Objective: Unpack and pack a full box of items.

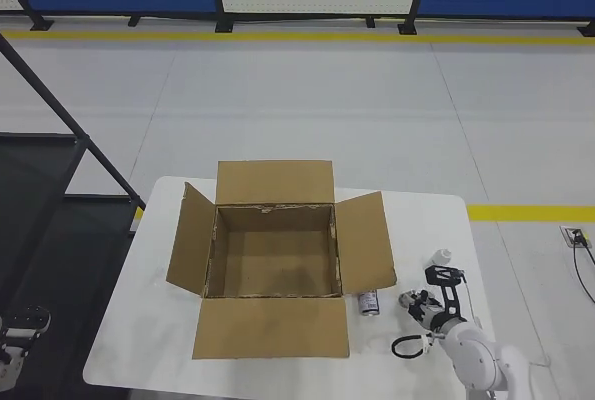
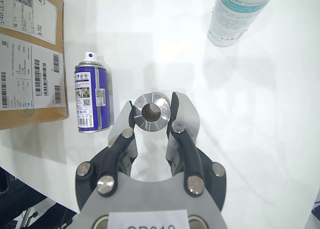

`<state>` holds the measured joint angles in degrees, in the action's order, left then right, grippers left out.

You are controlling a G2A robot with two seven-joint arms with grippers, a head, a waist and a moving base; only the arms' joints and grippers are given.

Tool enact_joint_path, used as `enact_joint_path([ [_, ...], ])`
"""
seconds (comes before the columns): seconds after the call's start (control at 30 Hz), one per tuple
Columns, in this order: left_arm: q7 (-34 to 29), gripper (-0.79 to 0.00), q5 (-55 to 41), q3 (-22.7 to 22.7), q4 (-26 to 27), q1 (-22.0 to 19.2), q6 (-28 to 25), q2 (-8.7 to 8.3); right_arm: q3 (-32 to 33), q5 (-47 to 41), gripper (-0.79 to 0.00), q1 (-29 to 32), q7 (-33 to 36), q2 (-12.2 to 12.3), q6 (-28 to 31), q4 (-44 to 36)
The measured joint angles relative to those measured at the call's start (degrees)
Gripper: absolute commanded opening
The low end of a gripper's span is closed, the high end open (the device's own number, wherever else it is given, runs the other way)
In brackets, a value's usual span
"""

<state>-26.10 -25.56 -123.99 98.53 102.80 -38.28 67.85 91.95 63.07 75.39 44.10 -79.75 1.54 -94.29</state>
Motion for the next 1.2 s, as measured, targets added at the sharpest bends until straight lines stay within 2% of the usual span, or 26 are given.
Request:
enact_joint_path([
  [0.03, 0.0, 0.0, 0.0, 0.0, 0.0, 0.0, 0.0, 0.0, -0.02, -0.07, -0.449, -0.21, 0.26, 0.07, 0.11, 0.27],
  [0.17, 0.0, 0.0, 0.0, 0.0, 0.0, 0.0, 0.0, 0.0, -0.26, -0.72, -0.409, -0.83, 0.55, 0.29, 0.36, 0.79],
  [0.3, 0.0, 0.0, 0.0, 0.0, 0.0, 0.0, 0.0, 0.0, -0.48, -1.22, -0.413, -0.4, -0.24, 0.48, 0.67, -0.17],
  [0.37, 0.0, 0.0, 0.0, 0.0, 0.0, 0.0, 0.0, 0.0, -0.88, -1.67, -0.44, 0.09, -1.09, 0.56, 1.42, -1.42],
  [0.43, 0.0, 0.0, 0.0, 0.0, 0.0, 0.0, 0.0, 0.0, -1.36, -2.66, -0.453, 0.72, -2.5, 0.61, 3.1, -2.86],
  [0.47, 0.0, 0.0, 0.0, 0.0, 0.0, 0.0, 0.0, 0.0, -1.62, -3.34, -0.425, 1.24, -3.58, 0.66, 4.49, -3.82],
  [0.63, 0.0, 0.0, 0.0, 0.0, 0.0, 0.0, 0.0, 0.0, -3.39, -4.1, -0.456, 2.42, -6.09, 0.86, 8.21, -6.34],
  [0.73, 0.0, 0.0, 0.0, 0.0, 0.0, 0.0, 0.0, 0.0, -4.45, -3.71, -0.456, 2.38, -6.24, 0.99, 8.89, -6.9],
  [1.0, 0.0, 0.0, 0.0, 0.0, 0.0, 0.0, 0.0, 0.0, -6.82, -1.62, -0.462, 0.77, -4.91, 1.21, 6.25, -6.49],
  [1.2, 0.0, 0.0, 0.0, 0.0, 0.0, 0.0, 0.0, 0.0, -8.03, -3.19, -0.468, 0.3, -3.49, 1.64, 11.0, -6.25],
])
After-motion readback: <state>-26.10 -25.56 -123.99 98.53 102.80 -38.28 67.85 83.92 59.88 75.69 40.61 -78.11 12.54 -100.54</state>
